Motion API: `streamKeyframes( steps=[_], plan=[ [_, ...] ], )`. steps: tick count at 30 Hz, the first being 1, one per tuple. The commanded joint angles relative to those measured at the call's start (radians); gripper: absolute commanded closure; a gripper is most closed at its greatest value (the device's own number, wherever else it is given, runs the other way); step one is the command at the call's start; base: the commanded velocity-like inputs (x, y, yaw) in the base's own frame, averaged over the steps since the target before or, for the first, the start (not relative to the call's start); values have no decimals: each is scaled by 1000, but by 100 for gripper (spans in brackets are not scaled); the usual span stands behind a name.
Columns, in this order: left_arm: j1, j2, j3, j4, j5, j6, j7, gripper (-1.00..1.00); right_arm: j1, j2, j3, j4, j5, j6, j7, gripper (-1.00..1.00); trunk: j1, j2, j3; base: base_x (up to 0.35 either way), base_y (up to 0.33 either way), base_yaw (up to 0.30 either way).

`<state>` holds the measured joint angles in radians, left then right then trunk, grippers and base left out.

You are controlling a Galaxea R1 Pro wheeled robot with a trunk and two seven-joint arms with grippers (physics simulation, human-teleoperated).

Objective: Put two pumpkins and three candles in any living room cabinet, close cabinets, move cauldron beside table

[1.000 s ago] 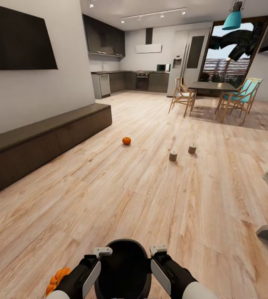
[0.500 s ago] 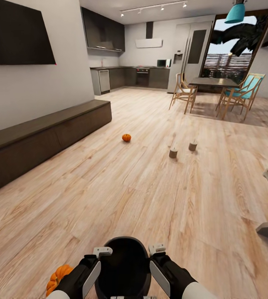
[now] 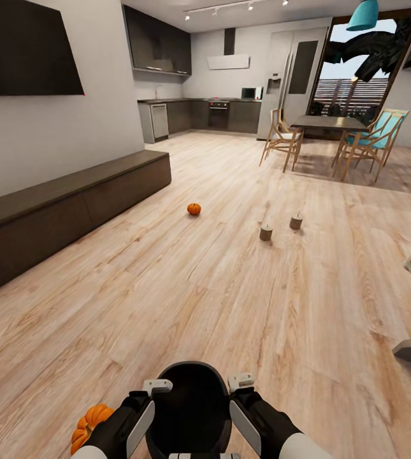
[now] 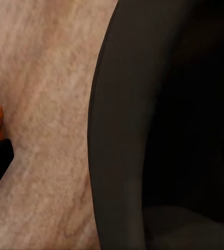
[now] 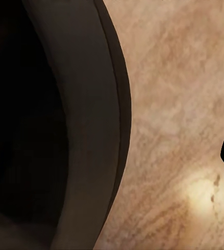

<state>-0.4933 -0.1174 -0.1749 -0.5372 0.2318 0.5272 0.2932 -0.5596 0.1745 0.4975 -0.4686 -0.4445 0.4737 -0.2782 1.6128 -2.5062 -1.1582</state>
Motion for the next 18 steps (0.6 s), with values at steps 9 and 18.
streamKeyframes(
  steps=[9, 18],
  plan=[
    [0, 1, -6, -1, 11, 4, 8, -100, -1, 0, 4, 1, -8, -16, -9, -100, 0, 0, -1, 0, 0, 0],
    [0, 1, -6, -2, 11, 4, 8, -100, 0, 0, 4, 1, -8, -18, -9, -100, 0, 0, -1, 0, 0, 0]
  ],
)
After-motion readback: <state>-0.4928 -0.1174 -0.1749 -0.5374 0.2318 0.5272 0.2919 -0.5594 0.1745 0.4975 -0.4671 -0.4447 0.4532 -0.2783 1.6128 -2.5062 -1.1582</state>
